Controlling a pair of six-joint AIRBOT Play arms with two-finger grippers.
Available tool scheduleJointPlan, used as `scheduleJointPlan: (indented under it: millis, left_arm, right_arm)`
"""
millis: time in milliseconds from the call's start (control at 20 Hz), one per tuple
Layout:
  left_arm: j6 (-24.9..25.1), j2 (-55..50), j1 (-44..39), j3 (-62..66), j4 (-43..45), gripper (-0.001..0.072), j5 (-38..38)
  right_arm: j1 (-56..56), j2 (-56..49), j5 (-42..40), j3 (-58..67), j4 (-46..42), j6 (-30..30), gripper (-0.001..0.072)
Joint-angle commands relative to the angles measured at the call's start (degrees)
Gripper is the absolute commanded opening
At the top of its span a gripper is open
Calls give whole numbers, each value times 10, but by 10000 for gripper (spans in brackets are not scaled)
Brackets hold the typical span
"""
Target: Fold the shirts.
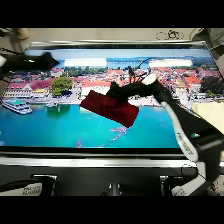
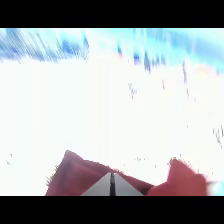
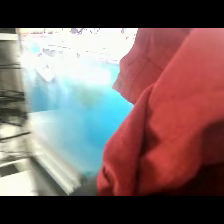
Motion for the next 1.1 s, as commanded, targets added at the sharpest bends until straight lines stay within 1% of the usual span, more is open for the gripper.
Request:
scheduleJointPlan:
  millis: [0, 50, 100, 150, 250, 300, 350, 400, 450, 500, 550, 600, 650, 800, 950, 1050]
  left_arm:
    - [19, 75, 28, 0, 15, 26, -4]
    - [23, 79, 27, 0, 15, 25, -9]
    - [27, 79, 23, -1, 15, 25, -16]
    - [30, 79, 23, -6, 15, 25, -18]
    - [31, 79, 23, -26, 19, 26, -17]
    - [31, 79, 23, -39, 21, 26, -16]
    - [31, 79, 23, -50, 22, 26, -14]
    - [38, 79, 23, -61, 28, 26, -13]
    - [45, 79, 23, -71, 28, 26, -12]
    - [45, 79, 23, -80, 28, 26, -12]
    - [45, 79, 23, -87, 28, 26, -12]
    - [45, 79, 22, -92, 28, 26, -12]
    - [45, 79, 21, -94, 28, 25, -12]
    - [43, 80, 16, -94, 29, 26, -15]
    - [43, 80, 15, -94, 29, 26, -27]
    - [43, 80, 13, -94, 29, 26, -27]
  right_arm:
    - [30, -94, -47, 1, 183, -62, 558]
    - [21, -96, -41, 1, 224, -95, 707]
    - [3, -89, -31, 1, 249, -114, 700]
    - [-18, -77, -17, 1, 249, -115, 696]
    - [-76, -39, 25, 1, 203, -111, 691]
    - [-110, -15, 54, 1, 150, -99, 690]
    - [-144, 10, 80, 0, 68, -75, 690]
    - [-172, 31, 107, 1, -35, -38, 682]
    - [-194, 49, 140, 0, -163, 6, 639]
    - [-207, 59, 186, -2, -301, 65, 616]
    - [-208, 60, 224, -10, -380, 88, 612]
    - [-206, 57, 243, -35, -389, 80, 612]
    - [-200, 55, 230, -65, -361, 67, 613]
    - [-172, 31, 141, -123, -255, 37, 619]
    - [-129, 2, 92, -124, -196, 22, 618]
    - [-107, -8, 56, -124, -170, 23, 590]
